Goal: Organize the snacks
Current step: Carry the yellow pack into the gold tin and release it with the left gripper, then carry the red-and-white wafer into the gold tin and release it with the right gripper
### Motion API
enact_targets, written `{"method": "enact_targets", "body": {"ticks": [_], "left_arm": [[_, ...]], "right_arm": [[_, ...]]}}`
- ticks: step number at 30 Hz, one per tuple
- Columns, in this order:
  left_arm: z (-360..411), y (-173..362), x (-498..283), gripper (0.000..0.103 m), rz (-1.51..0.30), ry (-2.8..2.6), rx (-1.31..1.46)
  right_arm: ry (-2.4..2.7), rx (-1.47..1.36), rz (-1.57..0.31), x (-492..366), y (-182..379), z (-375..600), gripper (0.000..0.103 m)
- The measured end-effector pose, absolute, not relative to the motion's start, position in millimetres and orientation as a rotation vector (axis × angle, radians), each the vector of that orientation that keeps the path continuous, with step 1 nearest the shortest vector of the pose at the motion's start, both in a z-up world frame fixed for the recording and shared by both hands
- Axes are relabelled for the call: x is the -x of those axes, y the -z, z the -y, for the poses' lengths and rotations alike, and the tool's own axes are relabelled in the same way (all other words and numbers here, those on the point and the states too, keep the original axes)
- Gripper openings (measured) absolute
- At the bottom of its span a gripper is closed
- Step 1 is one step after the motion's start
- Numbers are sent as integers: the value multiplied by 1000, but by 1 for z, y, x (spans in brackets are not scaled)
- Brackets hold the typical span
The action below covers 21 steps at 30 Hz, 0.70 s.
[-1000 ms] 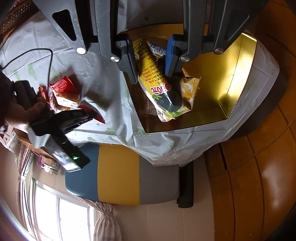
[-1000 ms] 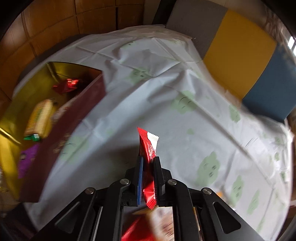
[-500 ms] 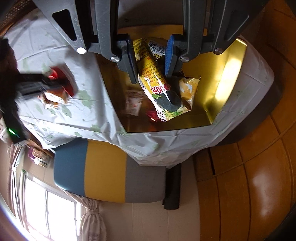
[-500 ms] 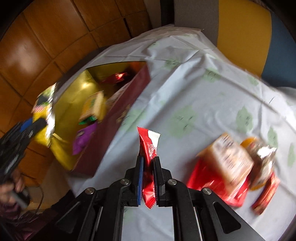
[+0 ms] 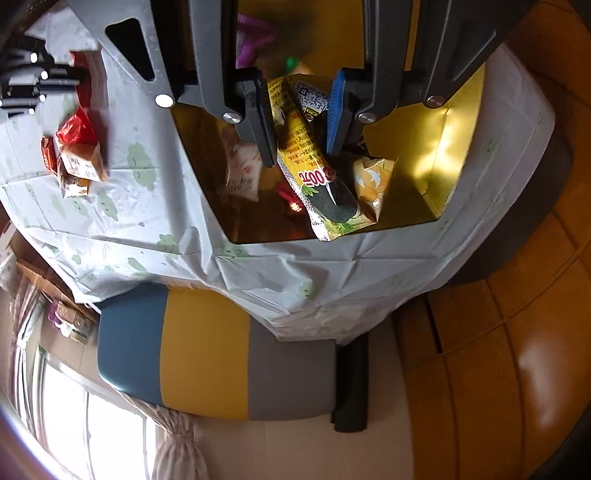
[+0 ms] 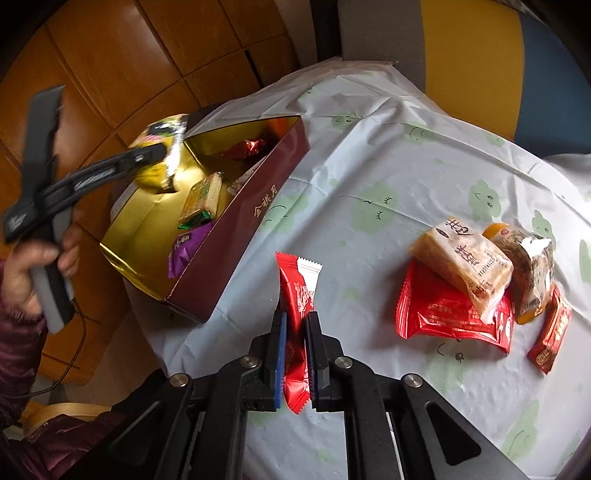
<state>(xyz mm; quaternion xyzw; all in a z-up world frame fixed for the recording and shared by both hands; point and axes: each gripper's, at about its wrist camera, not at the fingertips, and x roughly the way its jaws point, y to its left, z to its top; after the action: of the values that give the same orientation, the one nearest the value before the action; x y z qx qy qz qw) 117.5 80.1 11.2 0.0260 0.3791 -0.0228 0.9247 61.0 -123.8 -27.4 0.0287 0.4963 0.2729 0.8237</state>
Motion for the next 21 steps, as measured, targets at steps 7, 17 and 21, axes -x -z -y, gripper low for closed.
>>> {"method": "enact_targets", "body": {"ticks": [7,17,21], "left_arm": [[-66,0,-152,38,-827,48,-55],[-73,-2,-104,38,-780,-28,-3],[-73,-1,-82,38,-773,-40,4]], "right_arm": [[-563,-93,-1045,-61,29,130,9],[-552,-122,-1031,-60,30,126,9],[-548,-132,-1013,-59,24,127,9]]}}
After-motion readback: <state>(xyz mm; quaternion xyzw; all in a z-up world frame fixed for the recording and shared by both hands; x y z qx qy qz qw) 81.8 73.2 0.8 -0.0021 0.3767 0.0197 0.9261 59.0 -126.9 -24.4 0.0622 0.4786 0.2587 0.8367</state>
